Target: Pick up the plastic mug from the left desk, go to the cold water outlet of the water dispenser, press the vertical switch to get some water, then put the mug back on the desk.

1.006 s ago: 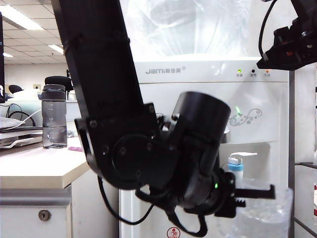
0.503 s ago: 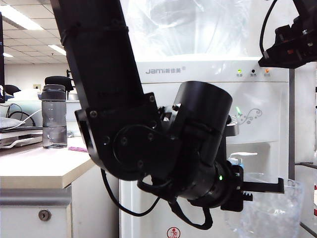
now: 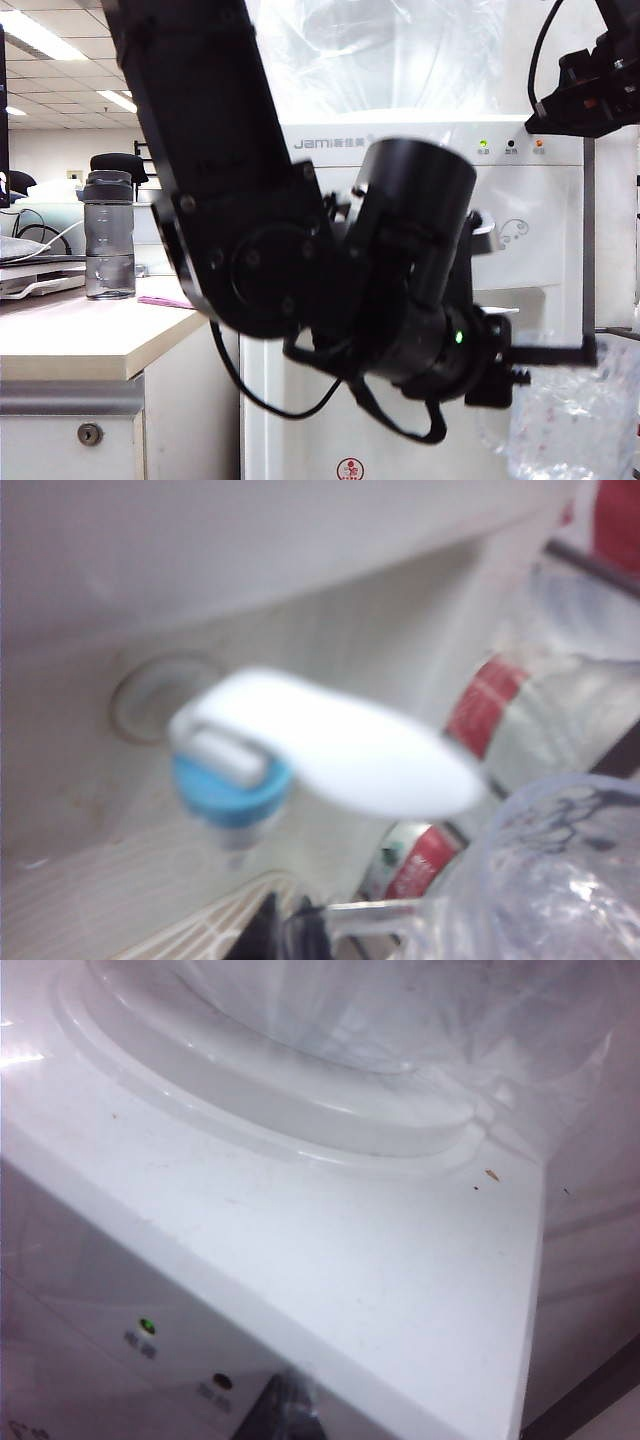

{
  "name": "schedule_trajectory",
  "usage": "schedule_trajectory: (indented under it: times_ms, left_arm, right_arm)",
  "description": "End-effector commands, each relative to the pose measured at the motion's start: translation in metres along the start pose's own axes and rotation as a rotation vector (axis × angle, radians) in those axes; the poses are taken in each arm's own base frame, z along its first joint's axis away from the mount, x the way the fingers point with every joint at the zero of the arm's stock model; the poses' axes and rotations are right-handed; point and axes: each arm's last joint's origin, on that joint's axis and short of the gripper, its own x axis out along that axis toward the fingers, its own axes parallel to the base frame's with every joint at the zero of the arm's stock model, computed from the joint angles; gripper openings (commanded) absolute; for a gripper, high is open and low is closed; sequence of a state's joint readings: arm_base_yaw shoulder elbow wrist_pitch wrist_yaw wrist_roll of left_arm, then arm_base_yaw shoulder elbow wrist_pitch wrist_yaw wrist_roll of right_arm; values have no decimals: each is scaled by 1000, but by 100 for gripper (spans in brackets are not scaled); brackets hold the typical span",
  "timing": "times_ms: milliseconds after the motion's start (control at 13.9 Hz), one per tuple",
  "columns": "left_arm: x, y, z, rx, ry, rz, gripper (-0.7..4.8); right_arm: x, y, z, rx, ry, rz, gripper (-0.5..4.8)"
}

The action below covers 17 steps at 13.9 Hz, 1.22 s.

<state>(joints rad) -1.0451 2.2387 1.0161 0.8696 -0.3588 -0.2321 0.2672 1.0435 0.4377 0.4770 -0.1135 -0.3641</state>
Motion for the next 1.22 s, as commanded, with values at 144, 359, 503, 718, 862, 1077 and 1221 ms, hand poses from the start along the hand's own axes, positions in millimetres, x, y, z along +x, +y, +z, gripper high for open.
schedule_trajectory:
  times_ms: [144,359,503,718,862,1077,1221]
  left_arm:
    - [-15,-5,18,-22,-59,-28,-5]
    - [-24,-3,19,-19,-52,-31,-5]
    - [-32,-1,19,-16,-45,-32,-5]
    - [-46,-1,24,-16,-52,-42,-5]
    - [-56,-2,28,-18,-62,-51,-5]
    - [-69,-1,38,-26,-87,-63,-5]
    - [-74,0,45,-33,-105,-68,-5]
  right_arm:
    - [-1,-8,3,24,-31,-45,-5]
    - [-2,-12,4,30,-47,-67,-5]
    - [-2,-16,6,50,-63,-86,-5]
    - [-2,-20,12,68,-83,-102,-5]
    - [-2,-23,16,67,-94,-111,-5]
    - [-2,-26,22,65,-111,-120,-5]
    - [-2,-27,23,65,-116,-120,-5]
